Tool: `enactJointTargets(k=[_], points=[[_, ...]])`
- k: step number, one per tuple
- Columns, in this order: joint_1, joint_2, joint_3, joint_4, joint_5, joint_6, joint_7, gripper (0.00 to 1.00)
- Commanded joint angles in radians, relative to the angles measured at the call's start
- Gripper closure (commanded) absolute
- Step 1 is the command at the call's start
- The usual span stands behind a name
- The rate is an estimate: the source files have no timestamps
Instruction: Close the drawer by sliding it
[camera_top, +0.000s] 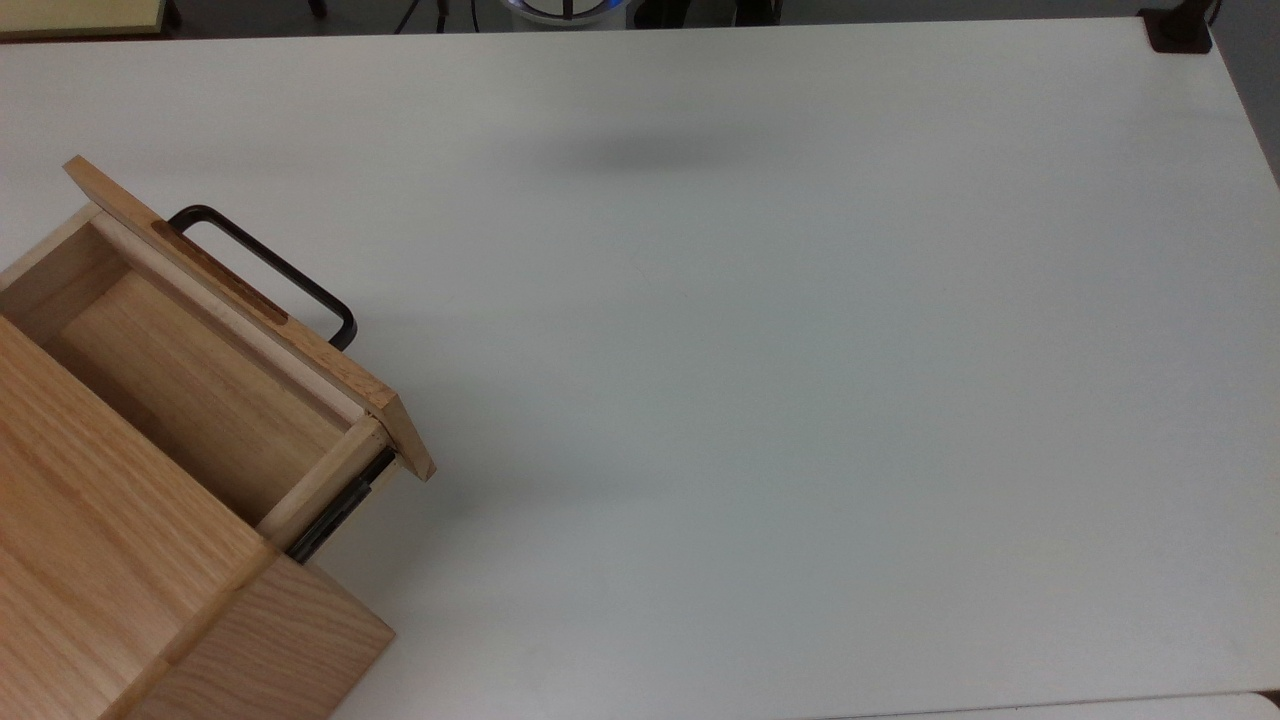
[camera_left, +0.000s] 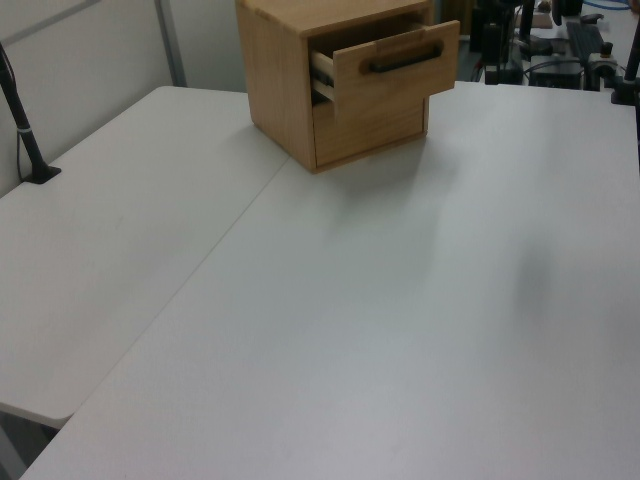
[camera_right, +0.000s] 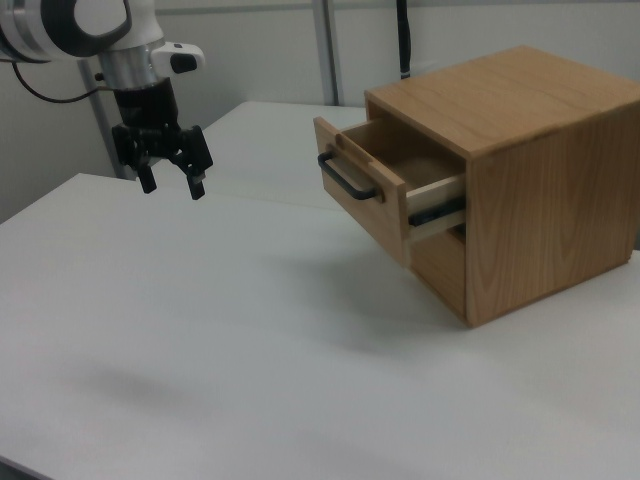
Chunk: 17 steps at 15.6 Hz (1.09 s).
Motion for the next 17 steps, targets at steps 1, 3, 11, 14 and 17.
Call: enactJointTargets(k=[1,3,11,14,17], points=[[-0.033,-0.012,-0.012,0.004,0.026,-0.025,0.013,0.0],[-0.033,-0.011,-0.012,0.004,0.025,-0.026,0.01,0.0],[-0.031,-0.005,-0.012,0.001,0.025,-0.012,-0.001,0.04],[-0.033,-0.003,-0.012,-0.002,0.028,-0.006,-0.006,0.7],[-0.033,0.0,-0.012,-0.005,0.037,0.029,0.002,1.0]])
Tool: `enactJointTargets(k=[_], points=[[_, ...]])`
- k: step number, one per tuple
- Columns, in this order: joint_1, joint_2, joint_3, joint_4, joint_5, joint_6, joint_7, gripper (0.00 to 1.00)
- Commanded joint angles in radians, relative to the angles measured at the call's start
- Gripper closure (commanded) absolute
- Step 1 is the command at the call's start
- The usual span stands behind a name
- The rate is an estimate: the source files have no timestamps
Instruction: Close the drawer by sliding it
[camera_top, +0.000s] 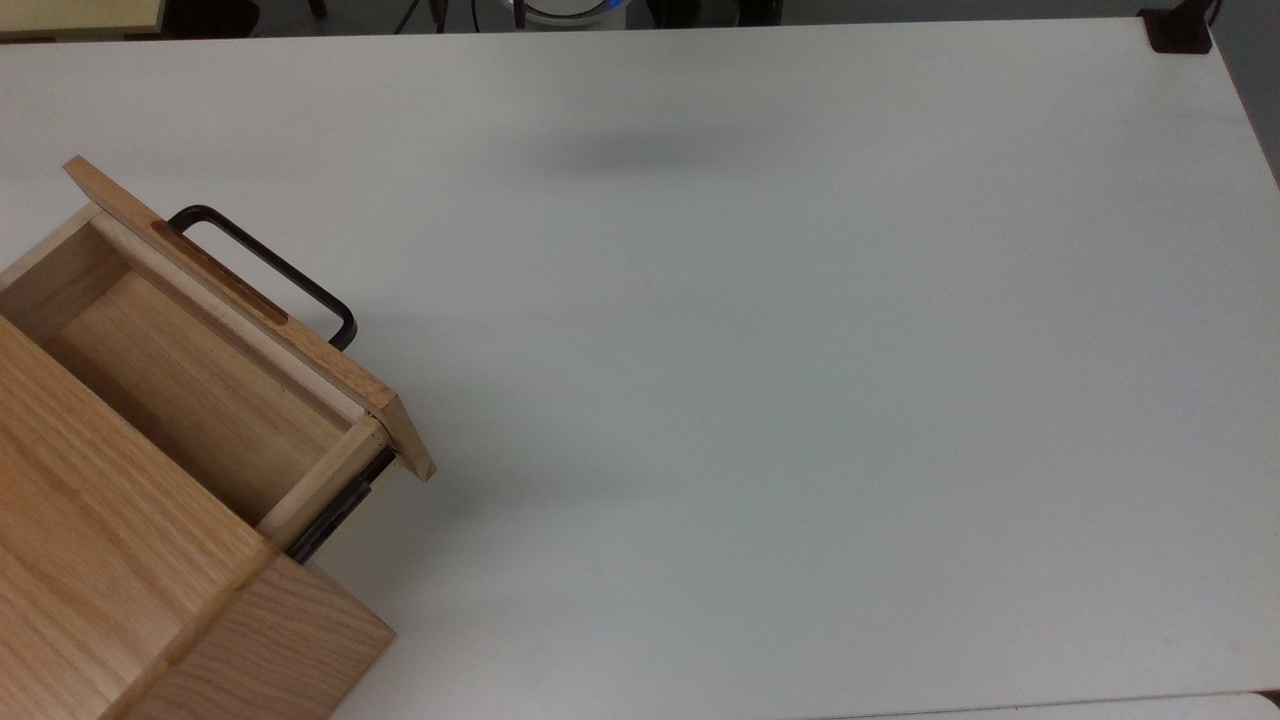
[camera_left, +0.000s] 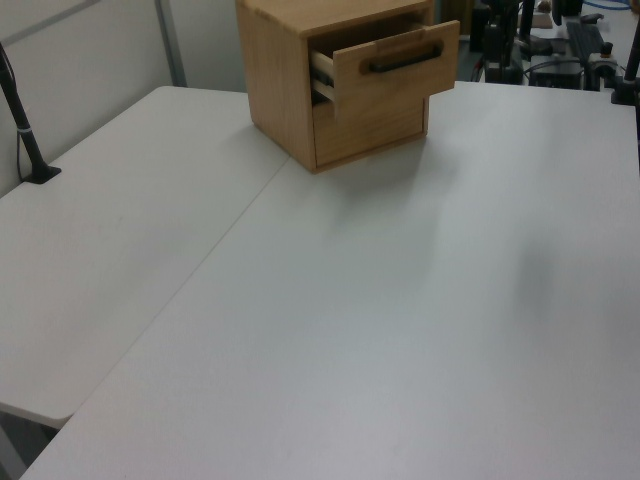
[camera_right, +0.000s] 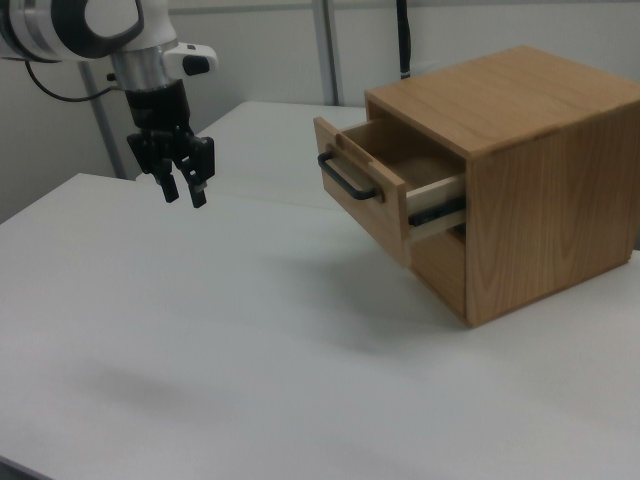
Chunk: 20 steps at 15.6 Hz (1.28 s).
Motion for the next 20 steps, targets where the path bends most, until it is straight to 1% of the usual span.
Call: enactJointTargets(k=[1,3,6,8,11,13,18,20], points=[[0.0,0.004,-0.004,-0.008,0.029,0.048,0.001,1.0],[-0.02,0.021,-0.004,-0.005,0.029,0.067,0.004,1.0],[-0.017,0.062,-0.001,0.001,0.03,0.068,0.015,1.0],[-0.019,0.085,-0.001,0.003,0.035,0.105,0.068,1.0],[-0.02,0.136,-0.004,0.009,0.03,0.195,0.214,1.0],[-0.031,0.182,-0.004,0.037,0.027,0.22,0.255,1.0],[-0.088,0.308,-0.004,0.168,0.022,0.289,0.343,1.0],[-0.1,0.34,-0.005,0.201,0.019,0.327,0.389,1.0]])
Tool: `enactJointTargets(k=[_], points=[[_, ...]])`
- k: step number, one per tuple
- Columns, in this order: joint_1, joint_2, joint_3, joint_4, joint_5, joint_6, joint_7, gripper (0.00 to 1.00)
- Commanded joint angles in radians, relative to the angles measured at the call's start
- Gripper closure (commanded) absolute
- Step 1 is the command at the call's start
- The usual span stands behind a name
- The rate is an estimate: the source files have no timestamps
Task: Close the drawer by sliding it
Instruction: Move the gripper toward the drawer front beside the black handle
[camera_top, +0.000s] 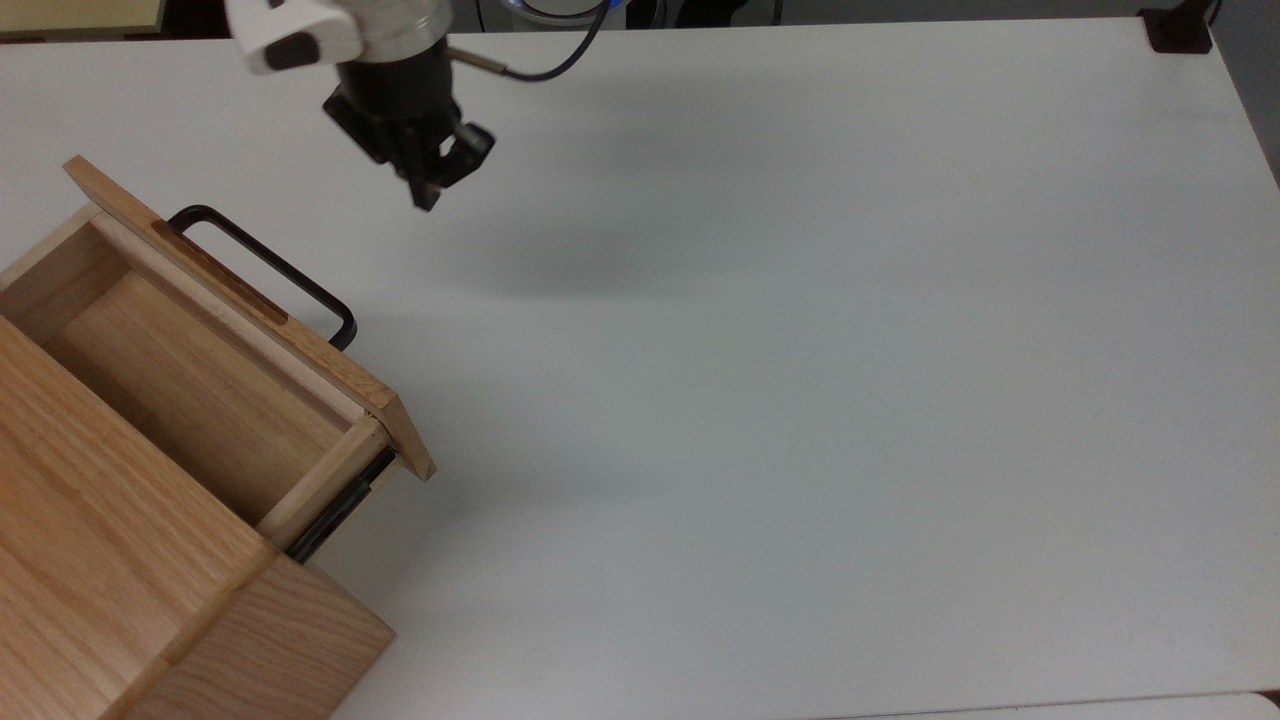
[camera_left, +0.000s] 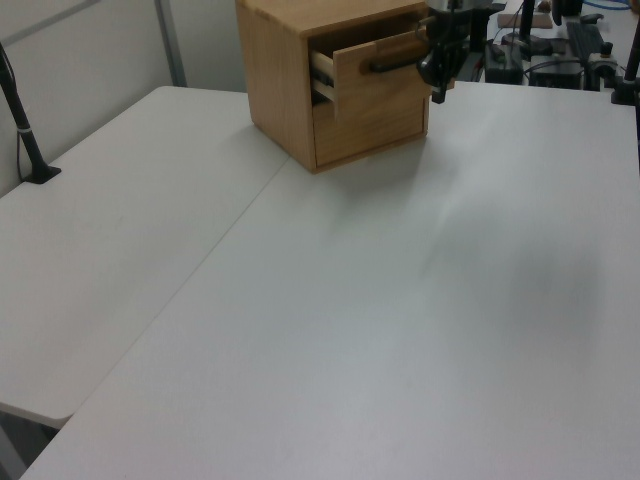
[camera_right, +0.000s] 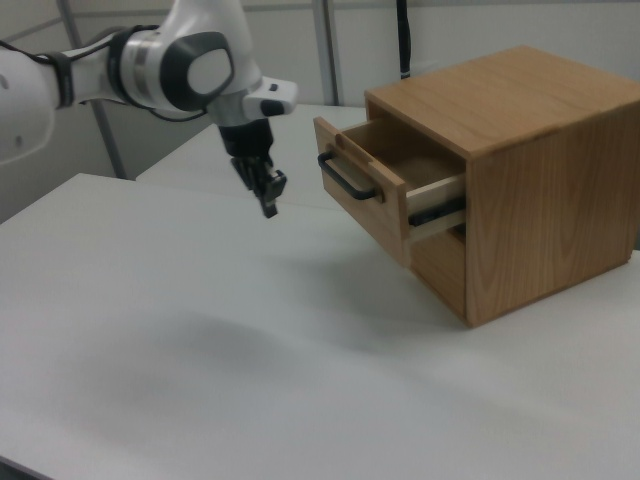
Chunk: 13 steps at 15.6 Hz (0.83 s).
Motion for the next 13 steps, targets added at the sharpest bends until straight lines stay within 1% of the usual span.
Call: enactJointTargets(k=[1,3,4,8,9,11,13], points=[[-0.022,0.084,-0.002,0.103,-0.007,0.067,0.105,1.0],[-0.026,0.106,-0.001,0.113,-0.068,0.108,0.165,1.0],[-0.026,0.115,-0.001,0.113,-0.087,0.13,0.176,1.0],[-0.042,0.135,-0.002,0.116,-0.099,0.203,0.181,1.0],[-0.043,0.144,-0.002,0.131,-0.11,0.214,0.182,1.0],[-0.043,0.173,-0.019,0.158,-0.121,0.246,0.184,1.0],[-0.043,0.199,-0.047,0.171,-0.119,0.323,0.184,1.0]])
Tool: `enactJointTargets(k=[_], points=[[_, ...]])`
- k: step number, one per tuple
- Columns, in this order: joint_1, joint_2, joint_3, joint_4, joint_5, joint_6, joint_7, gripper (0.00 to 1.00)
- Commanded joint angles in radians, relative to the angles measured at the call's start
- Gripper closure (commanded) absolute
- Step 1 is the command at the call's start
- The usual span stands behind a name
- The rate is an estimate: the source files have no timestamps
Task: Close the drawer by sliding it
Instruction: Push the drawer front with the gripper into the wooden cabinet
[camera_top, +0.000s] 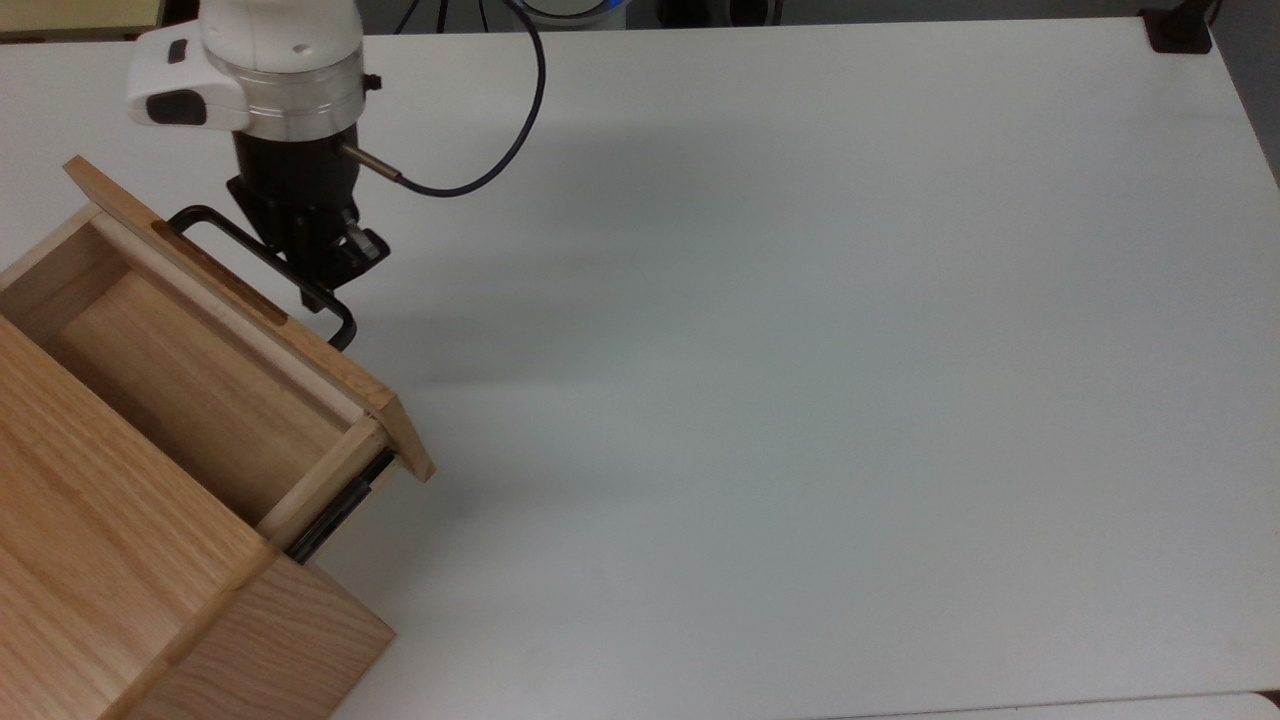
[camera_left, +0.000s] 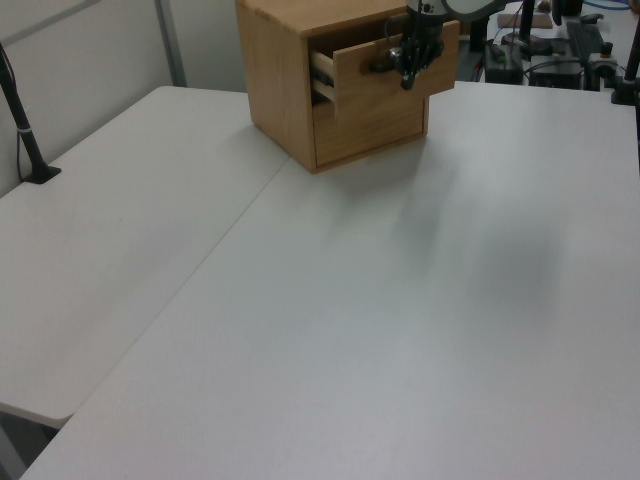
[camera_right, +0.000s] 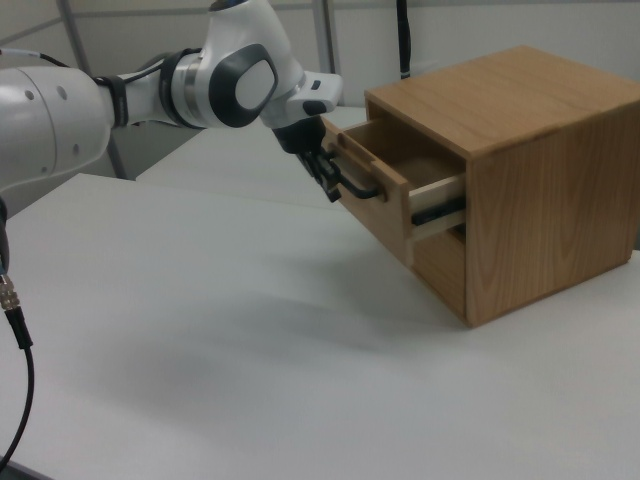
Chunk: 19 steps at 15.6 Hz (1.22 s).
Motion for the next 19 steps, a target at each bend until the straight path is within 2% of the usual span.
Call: enactJointTargets(k=[1,6,11,15,19], points=[[0.004,0.063,-0.046,0.052,-0.014,0.137,0.021,1.0],[-0.041,0.109,-0.058,0.052,-0.017,0.356,0.019,1.0],[-0.073,0.134,-0.063,0.052,-0.032,0.494,0.019,1.0],[-0.081,0.135,-0.063,0.043,-0.04,0.521,0.015,1.0],[-0.059,0.132,-0.06,0.029,-0.081,0.512,0.007,1.0]])
